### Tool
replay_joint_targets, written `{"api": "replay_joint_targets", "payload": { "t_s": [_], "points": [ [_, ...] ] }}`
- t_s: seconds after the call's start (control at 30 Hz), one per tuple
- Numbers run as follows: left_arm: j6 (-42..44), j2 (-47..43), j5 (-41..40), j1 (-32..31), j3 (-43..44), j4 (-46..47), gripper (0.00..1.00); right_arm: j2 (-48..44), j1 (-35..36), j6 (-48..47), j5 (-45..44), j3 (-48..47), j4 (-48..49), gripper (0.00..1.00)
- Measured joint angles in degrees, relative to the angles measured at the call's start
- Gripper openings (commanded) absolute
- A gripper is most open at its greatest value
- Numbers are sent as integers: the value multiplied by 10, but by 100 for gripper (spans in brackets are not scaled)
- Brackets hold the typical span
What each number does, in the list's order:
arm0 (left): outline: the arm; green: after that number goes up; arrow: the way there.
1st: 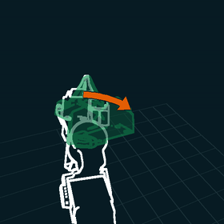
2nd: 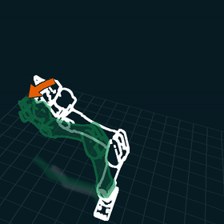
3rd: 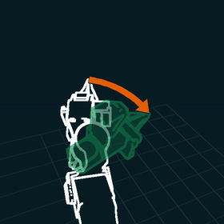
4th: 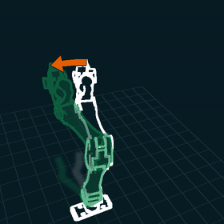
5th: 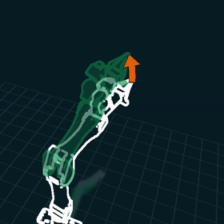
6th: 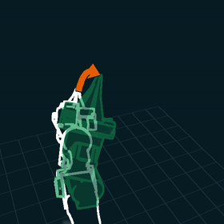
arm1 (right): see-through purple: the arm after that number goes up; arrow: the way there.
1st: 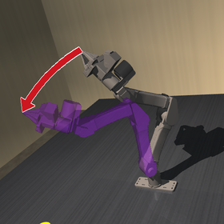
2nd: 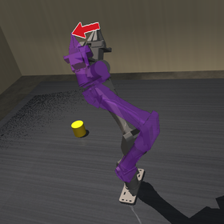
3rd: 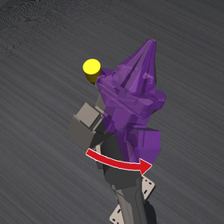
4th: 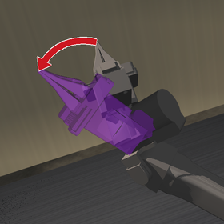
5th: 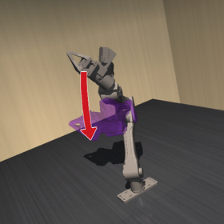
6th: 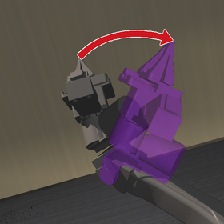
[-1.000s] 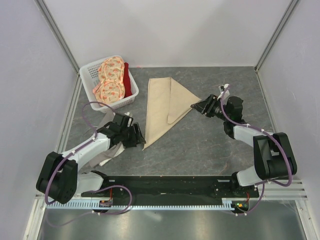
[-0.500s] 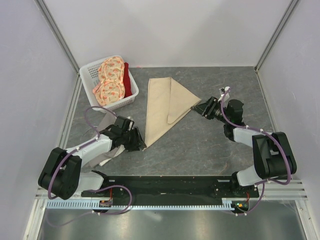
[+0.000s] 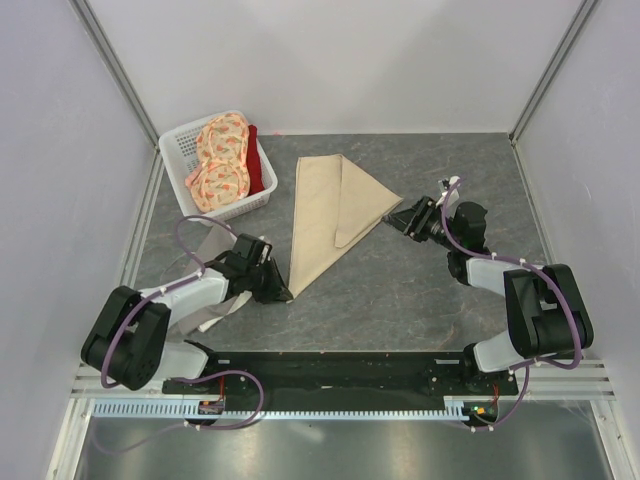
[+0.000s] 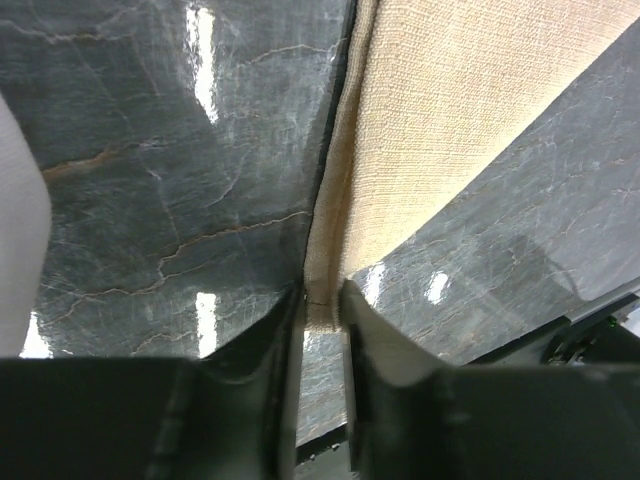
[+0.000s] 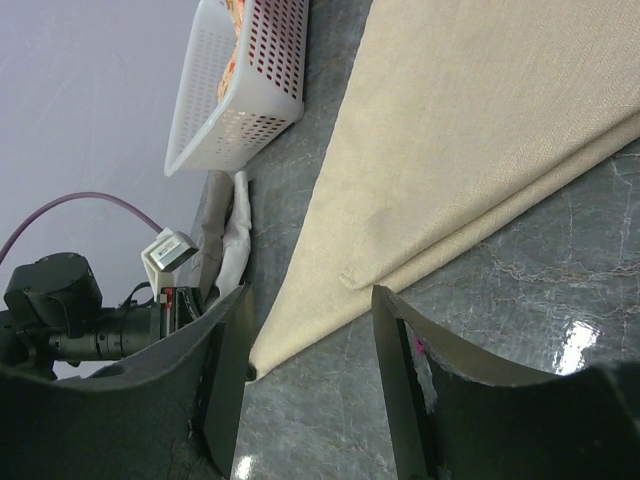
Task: Fold the napkin, place the utensils inside, and roll it up
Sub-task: Fold the napkin
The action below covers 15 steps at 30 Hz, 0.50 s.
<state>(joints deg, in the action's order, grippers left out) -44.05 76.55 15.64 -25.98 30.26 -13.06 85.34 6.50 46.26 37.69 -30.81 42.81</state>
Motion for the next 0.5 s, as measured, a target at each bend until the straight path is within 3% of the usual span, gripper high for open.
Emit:
{"api": "replay_joint_targets", "payload": {
  "t_s": [0.07, 0.1, 0.3, 0.5],
  "points": [
    [-2, 3, 0, -1, 0, 0, 11, 0, 0, -1, 1, 1, 0, 57],
    [-2, 5, 0, -1, 0, 2, 3, 0, 0, -2, 2, 1, 0, 57],
    [2, 8, 3, -2, 9, -7, 2, -29, 18, -80, -3, 0, -58, 57],
    [18, 7, 11, -2, 47, -43, 2, -86, 134, -215, -67, -36, -183, 58]
  ]
}}
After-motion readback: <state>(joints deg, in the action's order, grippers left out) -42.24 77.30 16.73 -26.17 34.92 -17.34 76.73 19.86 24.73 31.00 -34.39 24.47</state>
